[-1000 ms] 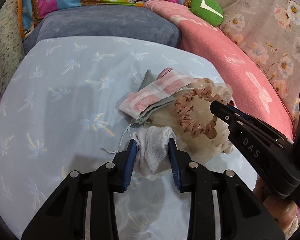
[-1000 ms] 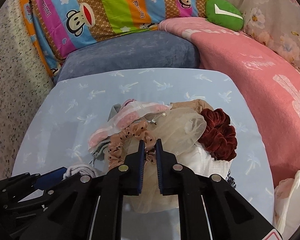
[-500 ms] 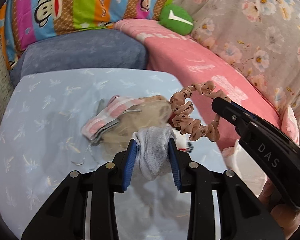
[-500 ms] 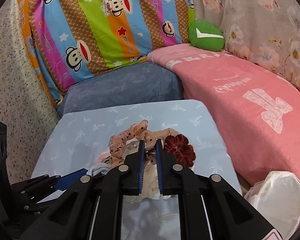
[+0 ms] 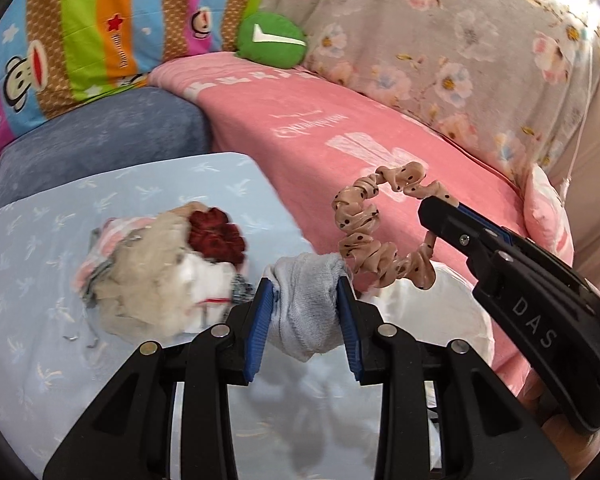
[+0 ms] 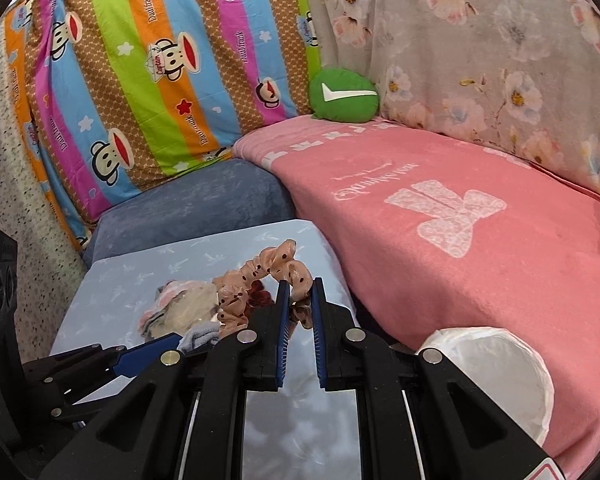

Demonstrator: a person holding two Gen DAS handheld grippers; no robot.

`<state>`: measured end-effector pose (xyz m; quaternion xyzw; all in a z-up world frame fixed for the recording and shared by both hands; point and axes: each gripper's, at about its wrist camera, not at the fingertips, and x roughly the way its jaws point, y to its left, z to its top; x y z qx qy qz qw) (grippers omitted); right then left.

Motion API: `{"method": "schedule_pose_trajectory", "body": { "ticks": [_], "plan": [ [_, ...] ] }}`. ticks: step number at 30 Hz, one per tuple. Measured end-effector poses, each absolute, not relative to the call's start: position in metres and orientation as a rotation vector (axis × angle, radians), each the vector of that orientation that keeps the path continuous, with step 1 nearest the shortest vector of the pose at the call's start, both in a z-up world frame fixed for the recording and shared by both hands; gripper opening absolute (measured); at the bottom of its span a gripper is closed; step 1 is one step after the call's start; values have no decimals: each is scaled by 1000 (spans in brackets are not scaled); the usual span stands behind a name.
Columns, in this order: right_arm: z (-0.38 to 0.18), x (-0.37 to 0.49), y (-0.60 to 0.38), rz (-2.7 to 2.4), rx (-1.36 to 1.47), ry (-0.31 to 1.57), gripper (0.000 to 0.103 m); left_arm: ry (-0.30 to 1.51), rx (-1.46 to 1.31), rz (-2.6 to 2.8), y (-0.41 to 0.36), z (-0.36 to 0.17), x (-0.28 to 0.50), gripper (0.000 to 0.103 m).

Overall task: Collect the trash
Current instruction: 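Carry the grey sock and brown scrunchie over the white trash bin with both grippers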

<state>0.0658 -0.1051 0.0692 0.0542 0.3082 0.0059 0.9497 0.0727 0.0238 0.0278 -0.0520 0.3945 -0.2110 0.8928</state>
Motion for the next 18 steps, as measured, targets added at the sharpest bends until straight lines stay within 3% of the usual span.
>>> {"method": "schedule_pose_trajectory", "body": {
  "ticks": [18],
  "plan": [
    [39,14,-236,-184,214,655,10,848,37,-614,-104,19,43,33]
  ]
}}
